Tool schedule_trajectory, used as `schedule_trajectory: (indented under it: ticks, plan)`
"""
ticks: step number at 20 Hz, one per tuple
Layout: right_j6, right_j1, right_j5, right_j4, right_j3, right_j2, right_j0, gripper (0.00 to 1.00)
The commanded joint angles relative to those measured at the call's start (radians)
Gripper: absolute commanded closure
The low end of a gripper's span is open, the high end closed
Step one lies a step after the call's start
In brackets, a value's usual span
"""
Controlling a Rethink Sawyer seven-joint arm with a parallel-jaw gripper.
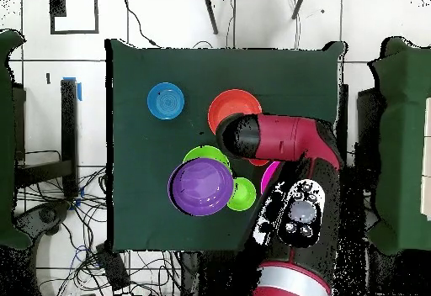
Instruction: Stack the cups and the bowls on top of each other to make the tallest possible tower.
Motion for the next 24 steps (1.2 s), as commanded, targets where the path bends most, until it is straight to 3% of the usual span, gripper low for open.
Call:
schedule_trajectory:
  ticks: [1, 6, 10, 19, 24]
  plan:
    - [-0.232, -0.009, 0.179, 0.019, 0.019, 0.154, -0.109, 0.00]
    - [-0.148, 0.093, 0.123, 0.003, -0.031, 0.154, -0.138, 0.00]
    - [-0.151, 0.152, 0.082, 0.004, -0.050, 0.196, -0.188, 0.00]
    - [-0.202, 0.189, 0.027, -0.010, -0.020, 0.277, -0.265, 0.00]
    - [-0.240, 0.189, 0.055, -0.014, -0.002, 0.327, -0.306, 0.00]
